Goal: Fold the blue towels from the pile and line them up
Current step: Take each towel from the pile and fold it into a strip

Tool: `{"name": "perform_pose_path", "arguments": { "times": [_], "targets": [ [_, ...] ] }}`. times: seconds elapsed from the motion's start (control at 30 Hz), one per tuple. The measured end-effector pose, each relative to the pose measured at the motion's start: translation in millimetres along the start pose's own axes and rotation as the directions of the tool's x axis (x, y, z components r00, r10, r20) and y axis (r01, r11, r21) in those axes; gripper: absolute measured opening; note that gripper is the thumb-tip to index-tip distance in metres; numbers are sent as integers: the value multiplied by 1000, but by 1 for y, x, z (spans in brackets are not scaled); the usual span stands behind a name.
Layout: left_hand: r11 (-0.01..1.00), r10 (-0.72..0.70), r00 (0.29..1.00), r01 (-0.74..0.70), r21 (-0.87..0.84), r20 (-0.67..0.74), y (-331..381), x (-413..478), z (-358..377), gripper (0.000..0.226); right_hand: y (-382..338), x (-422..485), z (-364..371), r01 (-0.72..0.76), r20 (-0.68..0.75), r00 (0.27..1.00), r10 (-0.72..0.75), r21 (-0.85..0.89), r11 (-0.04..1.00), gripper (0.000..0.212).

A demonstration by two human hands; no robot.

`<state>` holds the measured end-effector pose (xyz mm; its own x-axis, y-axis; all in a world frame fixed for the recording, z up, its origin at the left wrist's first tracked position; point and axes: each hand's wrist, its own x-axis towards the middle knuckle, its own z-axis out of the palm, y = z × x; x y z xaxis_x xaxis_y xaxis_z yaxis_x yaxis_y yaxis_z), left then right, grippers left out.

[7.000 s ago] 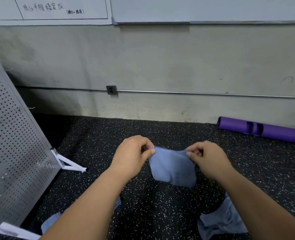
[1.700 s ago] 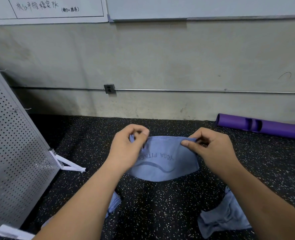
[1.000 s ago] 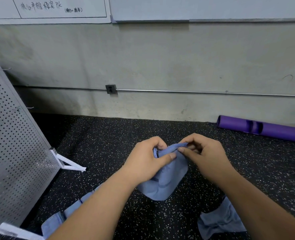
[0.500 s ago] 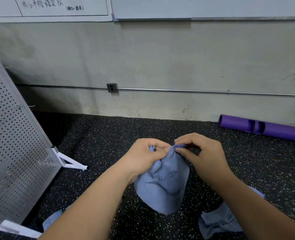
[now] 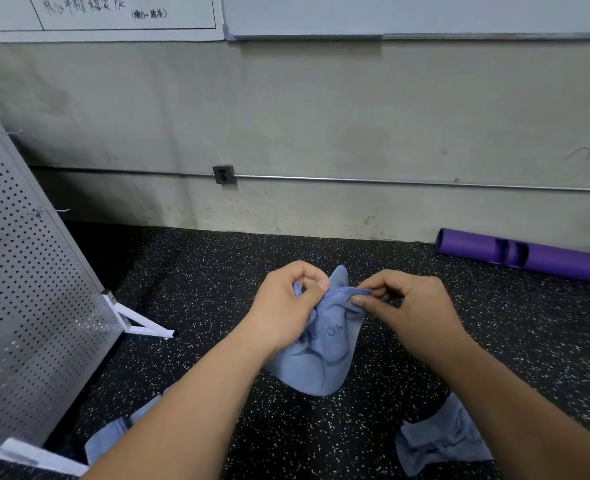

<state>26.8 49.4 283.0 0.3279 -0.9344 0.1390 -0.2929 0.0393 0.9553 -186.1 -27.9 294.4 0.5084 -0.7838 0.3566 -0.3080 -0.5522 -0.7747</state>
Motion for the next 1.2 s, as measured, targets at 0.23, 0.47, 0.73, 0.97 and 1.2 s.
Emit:
{"name": "perform_pose_path", "arguments": {
  "times": [0.23,0.47,0.73,0.97,1.2],
  "targets": [
    [997,54,996,-57,55,70,-2,0,1,7,0,2,-2,-16,-6,1000,16,-33,999,13],
    [989,119,982,-131,75,144,-4,-1,4,9,1,3,-5,16,-17,1000,-16,-36,999,21],
    [985,159,970,-169,40,185,0,-3,4,11,9,6,-8,-115,110,990,88,267,957,19],
    [990,143,976,-142,-18,165,4,-6,7,16,7,7,-9,-100,25,995,96,295,950,26],
    [957,168,985,-173,233,43,-3,-4,3,9,13,8,-11,-181,125,977,172,65,981,16]
  ]
}}
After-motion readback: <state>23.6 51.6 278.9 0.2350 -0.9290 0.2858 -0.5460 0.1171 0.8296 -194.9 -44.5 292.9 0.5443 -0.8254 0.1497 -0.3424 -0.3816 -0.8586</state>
